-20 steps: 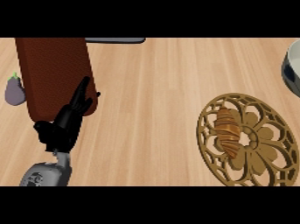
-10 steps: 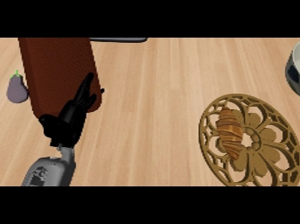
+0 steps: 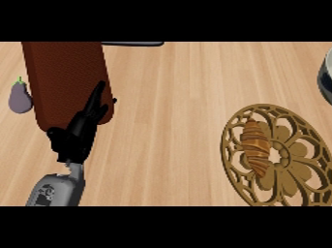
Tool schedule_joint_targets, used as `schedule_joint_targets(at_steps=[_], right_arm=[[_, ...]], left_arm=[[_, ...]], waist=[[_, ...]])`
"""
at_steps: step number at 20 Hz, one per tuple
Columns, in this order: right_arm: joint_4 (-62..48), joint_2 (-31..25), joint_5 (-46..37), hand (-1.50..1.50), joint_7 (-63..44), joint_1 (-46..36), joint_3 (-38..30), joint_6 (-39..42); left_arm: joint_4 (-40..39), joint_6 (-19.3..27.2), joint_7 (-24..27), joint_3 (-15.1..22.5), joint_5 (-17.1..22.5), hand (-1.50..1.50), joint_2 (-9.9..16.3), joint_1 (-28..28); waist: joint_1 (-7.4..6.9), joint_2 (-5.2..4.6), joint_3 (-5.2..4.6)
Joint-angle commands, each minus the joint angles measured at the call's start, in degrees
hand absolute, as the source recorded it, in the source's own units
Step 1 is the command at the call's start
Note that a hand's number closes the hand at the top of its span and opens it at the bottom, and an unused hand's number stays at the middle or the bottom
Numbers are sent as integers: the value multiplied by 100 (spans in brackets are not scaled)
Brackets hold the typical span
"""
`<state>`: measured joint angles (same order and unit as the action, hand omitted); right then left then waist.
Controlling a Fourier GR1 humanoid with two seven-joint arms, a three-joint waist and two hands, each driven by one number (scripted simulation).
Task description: Pick the sweet potato from the placemat and place it in the bowl
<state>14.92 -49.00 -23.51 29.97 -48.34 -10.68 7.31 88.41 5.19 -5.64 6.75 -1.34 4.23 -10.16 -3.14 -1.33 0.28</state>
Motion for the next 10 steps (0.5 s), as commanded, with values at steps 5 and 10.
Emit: schedule_joint_targets(at_steps=[5, 10], right_arm=[[-347, -199, 744, -150, 804, -267, -837, 315], [-552, -449, 1049, -150, 671, -366, -1190, 532]], left_arm=[[4, -47, 201, -39, 24, 0, 21, 260], [-146, -158, 287, -243, 73, 0, 182, 46]], waist=[[23, 25, -1], [99, 41, -9]])
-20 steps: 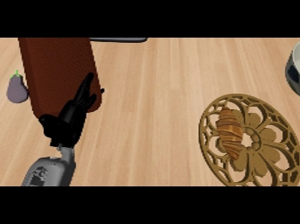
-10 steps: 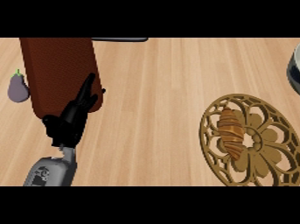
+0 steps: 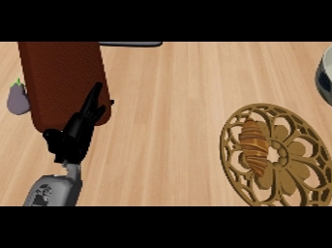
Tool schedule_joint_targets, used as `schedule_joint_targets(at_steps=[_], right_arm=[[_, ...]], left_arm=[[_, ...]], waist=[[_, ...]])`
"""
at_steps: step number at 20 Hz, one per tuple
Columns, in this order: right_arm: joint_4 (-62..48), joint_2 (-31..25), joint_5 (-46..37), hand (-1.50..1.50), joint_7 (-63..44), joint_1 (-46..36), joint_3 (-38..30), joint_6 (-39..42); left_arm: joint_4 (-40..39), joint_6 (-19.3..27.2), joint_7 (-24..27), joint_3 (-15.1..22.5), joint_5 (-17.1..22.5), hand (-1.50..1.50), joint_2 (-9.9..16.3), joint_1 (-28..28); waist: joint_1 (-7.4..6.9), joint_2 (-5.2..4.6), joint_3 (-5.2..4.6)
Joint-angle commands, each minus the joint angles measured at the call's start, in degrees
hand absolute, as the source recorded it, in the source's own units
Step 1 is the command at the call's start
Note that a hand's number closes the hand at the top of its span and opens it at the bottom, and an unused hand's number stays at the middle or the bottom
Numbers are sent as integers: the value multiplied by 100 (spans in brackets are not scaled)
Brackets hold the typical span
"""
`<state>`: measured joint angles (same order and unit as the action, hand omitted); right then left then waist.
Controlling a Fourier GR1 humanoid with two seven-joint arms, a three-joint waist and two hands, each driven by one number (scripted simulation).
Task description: Pick the sweet potato from the placemat and place it in the bowl
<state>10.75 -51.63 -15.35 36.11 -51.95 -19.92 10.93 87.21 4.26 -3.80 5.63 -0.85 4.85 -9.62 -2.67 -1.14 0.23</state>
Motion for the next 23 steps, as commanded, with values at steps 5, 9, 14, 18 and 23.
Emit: schedule_joint_targets(at_steps=[5, 9, 14, 18, 23], right_arm=[[-421, -414, 553, -150, -264, -7, -585, 764], [-564, -828, 831, -150, -358, 182, -830, 1714], [-523, -934, 918, -150, 94, 666, -918, 2196], [-377, -948, 889, -150, 404, 1141, -862, 2602], [-243, -1091, 991, -150, 296, 1261, -929, 2914]], left_arm=[[-67, 25, 257, 1, -58, 0, -55, 181], [209, 158, -297, -19, -24, 0, -123, -126], [-23, 202, -31, 75, -194, 0, -175, -1], [243, 131, -223, 53, -146, 0, -81, 45], [36, -58, -28, -217, 65, 0, 74, 27]], waist=[[5, 2, 2], [70, 25, 7], [56, -23, 21], [71, 3, 25], [93, 10, 17]])
